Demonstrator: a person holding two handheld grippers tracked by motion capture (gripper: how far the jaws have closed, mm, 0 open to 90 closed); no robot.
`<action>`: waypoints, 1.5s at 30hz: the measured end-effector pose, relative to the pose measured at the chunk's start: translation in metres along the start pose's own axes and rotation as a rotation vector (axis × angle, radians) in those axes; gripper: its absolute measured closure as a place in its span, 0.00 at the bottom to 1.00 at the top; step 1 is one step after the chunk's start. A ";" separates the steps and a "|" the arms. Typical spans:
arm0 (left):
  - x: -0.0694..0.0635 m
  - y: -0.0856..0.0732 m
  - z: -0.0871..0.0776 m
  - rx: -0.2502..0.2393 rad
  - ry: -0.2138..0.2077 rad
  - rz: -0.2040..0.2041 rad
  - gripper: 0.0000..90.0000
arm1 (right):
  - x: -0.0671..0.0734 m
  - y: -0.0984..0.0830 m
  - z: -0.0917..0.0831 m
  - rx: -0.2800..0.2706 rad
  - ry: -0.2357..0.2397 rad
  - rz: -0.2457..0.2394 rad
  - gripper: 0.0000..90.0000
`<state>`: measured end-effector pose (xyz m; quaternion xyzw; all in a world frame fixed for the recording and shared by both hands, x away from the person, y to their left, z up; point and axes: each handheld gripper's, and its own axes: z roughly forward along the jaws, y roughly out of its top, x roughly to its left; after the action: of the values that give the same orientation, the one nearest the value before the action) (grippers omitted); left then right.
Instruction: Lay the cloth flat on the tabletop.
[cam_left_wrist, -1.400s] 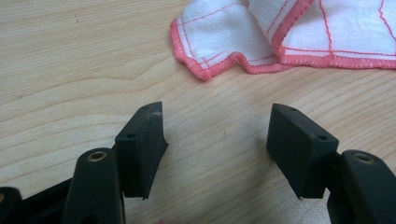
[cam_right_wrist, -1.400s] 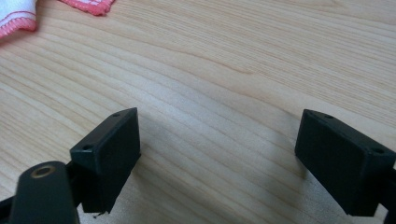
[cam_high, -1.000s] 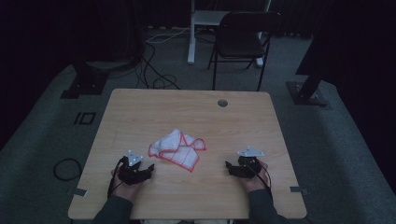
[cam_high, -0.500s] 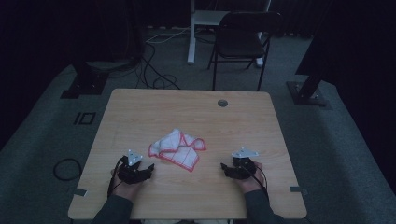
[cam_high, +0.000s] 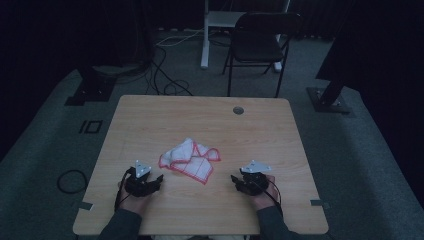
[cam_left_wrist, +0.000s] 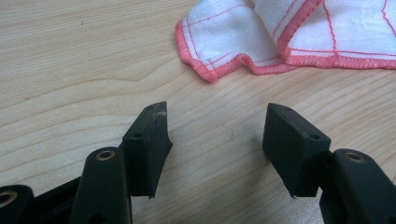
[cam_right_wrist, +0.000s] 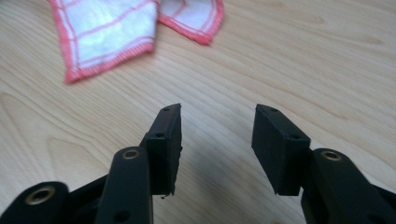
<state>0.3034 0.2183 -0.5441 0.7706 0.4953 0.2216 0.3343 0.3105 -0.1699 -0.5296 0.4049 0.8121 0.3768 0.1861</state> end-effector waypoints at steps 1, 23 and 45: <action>0.000 0.000 0.000 0.000 0.000 0.001 0.46 | 0.001 0.001 0.000 -0.004 0.006 -0.004 0.59; 0.002 0.004 0.002 -0.005 -0.010 0.004 0.64 | 0.045 0.033 0.017 -0.050 0.075 -0.103 0.74; -0.004 0.013 0.010 0.006 -0.008 0.024 0.70 | 0.078 0.076 0.065 -0.055 0.113 -0.152 0.72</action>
<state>0.3161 0.2081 -0.5413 0.7784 0.4852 0.2211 0.3313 0.3417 -0.0481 -0.5137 0.3148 0.8392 0.4058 0.1789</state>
